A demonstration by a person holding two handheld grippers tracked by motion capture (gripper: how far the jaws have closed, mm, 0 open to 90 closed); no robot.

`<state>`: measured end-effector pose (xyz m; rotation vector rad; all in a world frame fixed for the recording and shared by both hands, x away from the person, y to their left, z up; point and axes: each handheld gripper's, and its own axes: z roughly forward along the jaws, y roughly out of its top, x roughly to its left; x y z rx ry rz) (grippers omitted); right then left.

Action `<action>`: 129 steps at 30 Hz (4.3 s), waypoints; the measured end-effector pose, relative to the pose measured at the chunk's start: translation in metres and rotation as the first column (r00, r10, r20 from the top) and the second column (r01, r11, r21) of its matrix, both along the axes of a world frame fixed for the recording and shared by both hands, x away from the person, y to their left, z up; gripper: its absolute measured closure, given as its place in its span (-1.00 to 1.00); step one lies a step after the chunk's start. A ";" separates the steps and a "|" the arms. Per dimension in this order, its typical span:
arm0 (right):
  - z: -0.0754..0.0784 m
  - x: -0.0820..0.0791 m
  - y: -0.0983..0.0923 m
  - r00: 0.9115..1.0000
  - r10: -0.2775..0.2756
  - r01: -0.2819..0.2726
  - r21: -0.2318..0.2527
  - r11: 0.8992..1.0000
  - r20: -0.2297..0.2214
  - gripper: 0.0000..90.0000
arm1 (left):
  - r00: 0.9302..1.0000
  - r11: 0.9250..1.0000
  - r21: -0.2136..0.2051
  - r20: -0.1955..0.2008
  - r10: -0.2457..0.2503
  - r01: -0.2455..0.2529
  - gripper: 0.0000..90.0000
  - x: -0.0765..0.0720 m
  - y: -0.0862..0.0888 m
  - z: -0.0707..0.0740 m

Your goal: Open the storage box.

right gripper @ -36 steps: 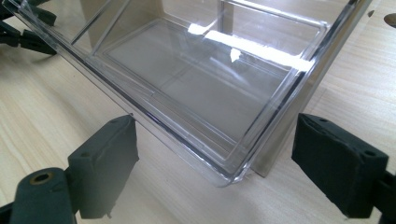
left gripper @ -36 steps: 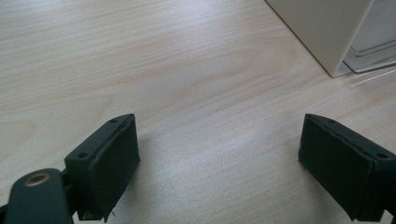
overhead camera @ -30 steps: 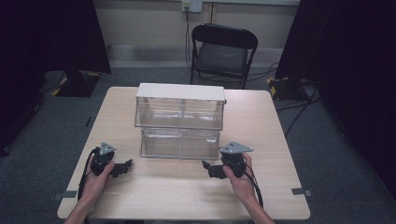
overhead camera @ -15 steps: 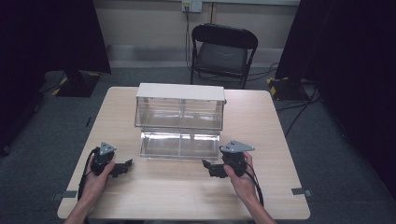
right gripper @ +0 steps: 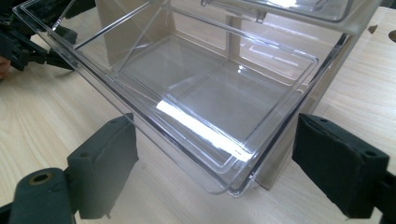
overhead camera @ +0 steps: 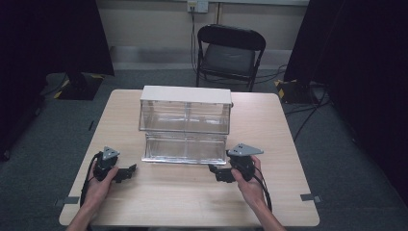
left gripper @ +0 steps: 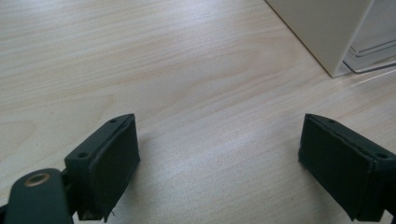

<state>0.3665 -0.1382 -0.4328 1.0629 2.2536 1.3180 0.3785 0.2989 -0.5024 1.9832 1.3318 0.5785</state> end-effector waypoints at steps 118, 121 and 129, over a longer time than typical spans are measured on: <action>0.027 0.012 0.000 0.999 -0.032 0.032 0.067 0.997 0.012 -0.69 | 1.000 1.000 0.000 0.000 0.001 -0.001 -0.74 0.000 0.000 0.000; 0.029 0.013 0.000 0.999 -0.032 0.031 0.062 0.998 0.013 -0.69 | 1.000 1.000 0.000 0.000 0.000 0.000 -0.74 0.000 0.000 0.000; 0.031 0.014 0.001 0.999 -0.036 0.035 0.069 0.997 0.017 -0.69 | 1.000 1.000 0.000 0.000 0.000 0.000 -0.74 0.000 0.000 0.000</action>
